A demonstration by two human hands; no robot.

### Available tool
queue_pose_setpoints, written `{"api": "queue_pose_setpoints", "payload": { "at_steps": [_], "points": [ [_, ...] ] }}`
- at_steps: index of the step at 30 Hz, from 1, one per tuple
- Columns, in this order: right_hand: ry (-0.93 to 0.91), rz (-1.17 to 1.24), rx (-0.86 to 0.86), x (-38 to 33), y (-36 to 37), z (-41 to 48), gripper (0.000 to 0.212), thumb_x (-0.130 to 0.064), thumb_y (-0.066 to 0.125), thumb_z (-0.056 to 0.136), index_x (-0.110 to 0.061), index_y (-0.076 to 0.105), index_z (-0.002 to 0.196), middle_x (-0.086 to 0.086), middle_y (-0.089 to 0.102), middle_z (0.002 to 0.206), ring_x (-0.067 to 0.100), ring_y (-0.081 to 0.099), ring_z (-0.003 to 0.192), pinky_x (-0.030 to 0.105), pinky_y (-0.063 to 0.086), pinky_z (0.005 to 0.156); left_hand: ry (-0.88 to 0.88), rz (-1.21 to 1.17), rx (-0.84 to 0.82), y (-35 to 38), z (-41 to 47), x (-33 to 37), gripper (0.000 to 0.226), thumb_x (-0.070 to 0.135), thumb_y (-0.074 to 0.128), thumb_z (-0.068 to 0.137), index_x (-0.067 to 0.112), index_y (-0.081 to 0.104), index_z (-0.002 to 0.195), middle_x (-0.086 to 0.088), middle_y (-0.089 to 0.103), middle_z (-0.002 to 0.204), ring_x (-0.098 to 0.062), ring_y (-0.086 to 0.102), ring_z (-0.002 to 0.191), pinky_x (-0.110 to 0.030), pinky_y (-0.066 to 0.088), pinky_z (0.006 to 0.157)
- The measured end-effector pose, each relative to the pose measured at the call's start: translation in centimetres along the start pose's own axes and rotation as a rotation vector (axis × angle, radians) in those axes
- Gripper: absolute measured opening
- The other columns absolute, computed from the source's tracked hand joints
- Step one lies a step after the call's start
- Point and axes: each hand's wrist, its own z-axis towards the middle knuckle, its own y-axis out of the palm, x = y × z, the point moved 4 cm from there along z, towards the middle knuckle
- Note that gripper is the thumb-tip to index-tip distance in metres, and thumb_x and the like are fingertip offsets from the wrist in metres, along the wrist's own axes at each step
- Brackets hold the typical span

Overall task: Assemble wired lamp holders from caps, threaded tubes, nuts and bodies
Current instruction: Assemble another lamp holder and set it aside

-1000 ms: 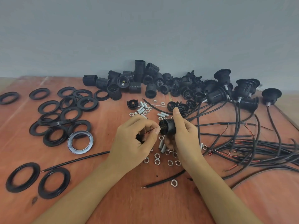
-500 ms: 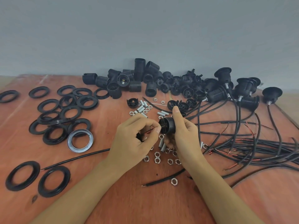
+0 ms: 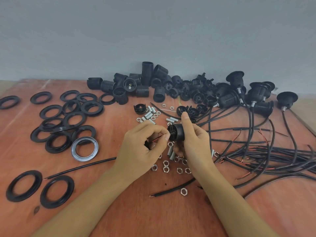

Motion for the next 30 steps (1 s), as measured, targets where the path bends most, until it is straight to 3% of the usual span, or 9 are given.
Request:
{"api": "queue_pose_setpoints", "payload": {
  "at_steps": [9, 18, 22, 25, 30],
  "points": [
    [-0.014, -0.013, 0.014, -0.22, 0.04, -0.22, 0.050, -0.055, 0.059, 0.090, -0.014, 0.053, 0.062, 0.004, 0.055, 0.049, 0.018, 0.050, 0.034, 0.021, 0.033, 0.033, 0.049, 0.072, -0.042, -0.02, 0.03, -0.15, 0.009, 0.016, 0.062, 0.090, 0.015, 0.068, 0.084, 0.016, 0.044, 0.072, -0.010, 0.048, 0.061, -0.021, 0.042, 0.058],
    [0.078, 0.028, -0.052, -0.21, 0.31, -0.41, 0.048, -0.052, 0.052, 0.096, -0.007, 0.061, 0.079, 0.006, 0.063, 0.062, 0.020, 0.051, 0.036, 0.021, 0.034, 0.033, -0.098, -0.080, -0.003, -0.03, 0.00, -0.40, 0.008, 0.023, 0.059, 0.090, 0.024, 0.066, 0.085, 0.005, 0.058, 0.067, -0.013, 0.053, 0.064, -0.016, 0.041, 0.063],
    [0.127, 0.041, -0.094, -0.22, 0.40, -0.58, 0.050, -0.050, 0.046, 0.100, -0.010, 0.065, 0.076, 0.005, 0.068, 0.066, 0.017, 0.049, 0.036, 0.020, 0.033, 0.033, -0.124, -0.126, 0.014, -0.12, -0.04, -0.26, 0.007, 0.024, 0.060, 0.090, 0.027, 0.065, 0.087, 0.005, 0.060, 0.067, -0.015, 0.055, 0.065, -0.022, 0.045, 0.063],
    [0.116, 0.022, -0.089, -0.26, 0.37, -0.62, 0.050, -0.048, 0.045, 0.101, -0.013, 0.066, 0.072, 0.002, 0.067, 0.062, 0.017, 0.048, 0.035, 0.020, 0.032, 0.032, -0.080, -0.116, 0.019, -0.21, -0.03, 0.10, 0.007, 0.019, 0.061, 0.090, 0.021, 0.066, 0.086, 0.001, 0.061, 0.067, -0.015, 0.055, 0.064, -0.018, 0.044, 0.061],
    [0.005, -0.063, -0.038, -0.44, 0.21, -0.44, 0.057, -0.046, 0.047, 0.101, 0.009, 0.057, 0.087, 0.010, 0.058, 0.057, 0.020, 0.051, 0.034, 0.021, 0.034, 0.032, -0.024, -0.057, -0.004, -0.06, 0.01, 0.28, 0.008, 0.013, 0.063, 0.089, 0.013, 0.069, 0.083, 0.001, 0.059, 0.066, -0.014, 0.052, 0.060, -0.015, 0.040, 0.057]
  ]
}}
